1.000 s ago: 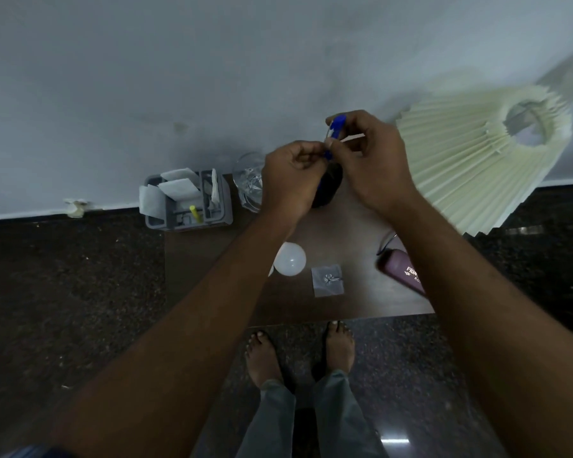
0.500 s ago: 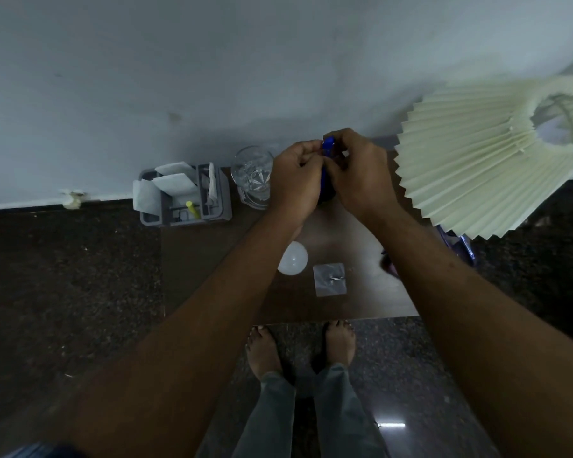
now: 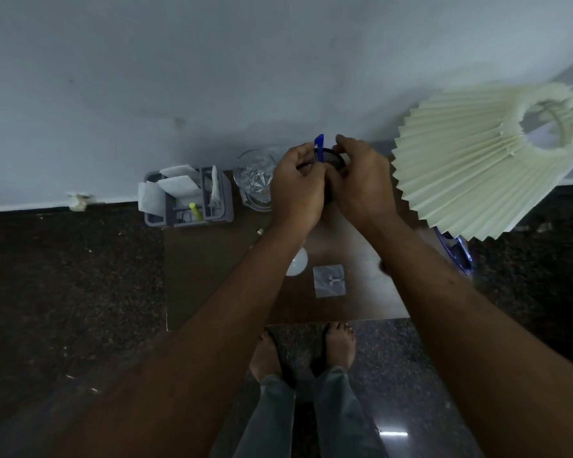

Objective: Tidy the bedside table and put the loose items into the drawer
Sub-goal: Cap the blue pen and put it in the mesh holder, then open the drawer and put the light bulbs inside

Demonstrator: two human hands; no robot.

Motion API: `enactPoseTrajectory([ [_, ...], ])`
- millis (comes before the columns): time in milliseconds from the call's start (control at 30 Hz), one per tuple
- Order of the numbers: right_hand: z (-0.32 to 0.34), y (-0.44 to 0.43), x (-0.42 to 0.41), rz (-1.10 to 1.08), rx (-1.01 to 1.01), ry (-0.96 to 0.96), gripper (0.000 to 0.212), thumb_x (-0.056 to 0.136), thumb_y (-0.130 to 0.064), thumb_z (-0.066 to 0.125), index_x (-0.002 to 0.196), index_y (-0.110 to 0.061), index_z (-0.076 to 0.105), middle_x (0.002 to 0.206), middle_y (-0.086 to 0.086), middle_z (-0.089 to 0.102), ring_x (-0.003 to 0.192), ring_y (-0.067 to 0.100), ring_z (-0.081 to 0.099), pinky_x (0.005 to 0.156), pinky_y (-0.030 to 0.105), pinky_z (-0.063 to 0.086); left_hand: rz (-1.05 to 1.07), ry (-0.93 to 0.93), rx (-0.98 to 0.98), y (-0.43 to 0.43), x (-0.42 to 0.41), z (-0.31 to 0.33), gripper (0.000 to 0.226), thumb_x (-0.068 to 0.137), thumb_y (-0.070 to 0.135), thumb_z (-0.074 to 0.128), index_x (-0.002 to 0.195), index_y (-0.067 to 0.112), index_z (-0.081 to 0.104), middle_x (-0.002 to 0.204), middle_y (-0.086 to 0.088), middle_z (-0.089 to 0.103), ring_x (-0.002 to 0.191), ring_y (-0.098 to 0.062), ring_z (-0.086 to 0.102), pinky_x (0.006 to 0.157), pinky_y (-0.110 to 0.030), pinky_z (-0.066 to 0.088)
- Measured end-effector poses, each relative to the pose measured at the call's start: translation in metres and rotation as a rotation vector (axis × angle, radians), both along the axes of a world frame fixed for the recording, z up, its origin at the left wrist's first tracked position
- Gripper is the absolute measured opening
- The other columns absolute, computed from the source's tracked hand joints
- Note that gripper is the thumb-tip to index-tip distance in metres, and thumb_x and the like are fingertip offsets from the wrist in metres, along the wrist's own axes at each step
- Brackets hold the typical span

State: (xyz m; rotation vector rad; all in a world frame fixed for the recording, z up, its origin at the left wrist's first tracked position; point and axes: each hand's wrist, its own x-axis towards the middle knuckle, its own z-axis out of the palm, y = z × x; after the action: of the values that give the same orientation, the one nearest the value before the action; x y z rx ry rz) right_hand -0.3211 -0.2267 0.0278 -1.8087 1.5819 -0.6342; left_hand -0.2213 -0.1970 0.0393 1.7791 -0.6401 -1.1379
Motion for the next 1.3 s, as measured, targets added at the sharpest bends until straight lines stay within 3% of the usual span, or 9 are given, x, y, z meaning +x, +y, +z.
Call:
enactPoseTrajectory([
  [133,0.003,0.016,-0.007,-0.063,-0.008,-0.079,0.034,0.094,-0.016,0.068,0.127,-0.009,0.066,0.111,0.003,0.073,0.087,0.007,0.065,0.076,0.009,0.049,0.049,0.046,-0.038,0.020,-0.004,0.004,0.033,0.096,-0.002,0.054,0.124,0.009,0.066,0.110,0.002,0.071,0.098,-0.005,0.070,0.083,-0.015,0.057],
  [267,0.004,0.043,-0.014,-0.078,0.027,-0.173,0.021,0.097,-0.016,0.065,0.117,-0.015,0.070,0.100,-0.007,0.071,0.081,-0.003,0.063,0.074,0.009,0.051,0.094,0.082,-0.042,0.043,-0.012,0.007,0.025,0.097,-0.001,0.056,0.117,0.010,0.067,0.112,-0.011,0.072,0.105,-0.026,0.072,0.091,-0.036,0.061],
  [500,0.002,0.097,-0.025,-0.120,0.143,-0.342,0.011,0.094,-0.020,0.070,0.099,-0.030,0.071,0.083,-0.017,0.071,0.076,0.002,0.069,0.068,0.019,0.057,0.150,0.194,-0.008,0.103,-0.026,0.009,0.017,0.099,0.007,0.060,0.113,0.002,0.070,0.104,-0.018,0.076,0.096,-0.028,0.075,0.080,-0.032,0.062],
  [600,-0.002,0.119,-0.030,-0.108,0.254,-0.445,0.007,0.095,-0.022,0.069,0.096,-0.028,0.073,0.085,-0.009,0.076,0.077,0.008,0.073,0.073,0.034,0.063,0.197,0.214,0.007,0.123,-0.030,0.009,0.017,0.099,0.004,0.059,0.111,-0.001,0.069,0.102,-0.020,0.076,0.087,-0.019,0.075,0.070,-0.024,0.059],
  [733,-0.013,0.156,-0.039,-0.124,0.302,-0.473,0.011,0.095,-0.021,0.069,0.093,-0.032,0.072,0.086,-0.013,0.076,0.077,0.006,0.073,0.071,0.031,0.061,0.206,0.213,0.046,0.157,-0.040,-0.004,0.015,0.098,0.004,0.057,0.101,0.008,0.072,0.097,-0.014,0.077,0.089,-0.023,0.076,0.072,-0.026,0.060],
  [867,-0.034,0.205,-0.048,-0.208,0.406,-0.499,0.007,0.094,-0.022,0.070,0.097,-0.023,0.075,0.088,-0.003,0.078,0.082,0.019,0.076,0.076,0.042,0.062,0.198,0.253,0.096,0.201,-0.049,-0.026,0.018,0.096,0.003,0.057,0.095,0.010,0.074,0.090,-0.010,0.078,0.083,-0.022,0.077,0.066,-0.026,0.060],
  [1067,-0.051,0.279,-0.055,-0.280,0.534,-0.476,0.005,0.094,-0.011,0.070,0.093,-0.010,0.075,0.083,0.008,0.077,0.078,0.027,0.074,0.074,0.041,0.059,0.229,0.341,0.211,0.276,-0.059,-0.054,0.015,0.096,0.000,0.057,0.099,-0.003,0.072,0.092,-0.025,0.075,0.087,-0.033,0.073,0.077,-0.037,0.062],
  [1233,-0.054,0.320,-0.063,-0.251,0.596,-0.439,0.009,0.095,-0.012,0.068,0.089,-0.013,0.074,0.082,0.004,0.076,0.072,0.018,0.071,0.061,0.025,0.052,0.232,0.416,0.293,0.317,-0.056,-0.071,0.016,0.098,0.001,0.056,0.097,0.004,0.071,0.080,-0.013,0.069,0.081,-0.031,0.068,0.081,-0.041,0.060],
  [1300,-0.061,0.325,-0.065,-0.279,0.602,-0.435,0.010,0.095,-0.012,0.068,0.086,-0.015,0.073,0.081,0.005,0.076,0.072,0.023,0.071,0.057,0.023,0.052,0.235,0.386,0.311,0.324,-0.054,-0.082,0.019,0.099,0.003,0.055,0.092,0.010,0.071,0.076,-0.009,0.068,0.074,-0.025,0.066,0.070,-0.034,0.059],
])
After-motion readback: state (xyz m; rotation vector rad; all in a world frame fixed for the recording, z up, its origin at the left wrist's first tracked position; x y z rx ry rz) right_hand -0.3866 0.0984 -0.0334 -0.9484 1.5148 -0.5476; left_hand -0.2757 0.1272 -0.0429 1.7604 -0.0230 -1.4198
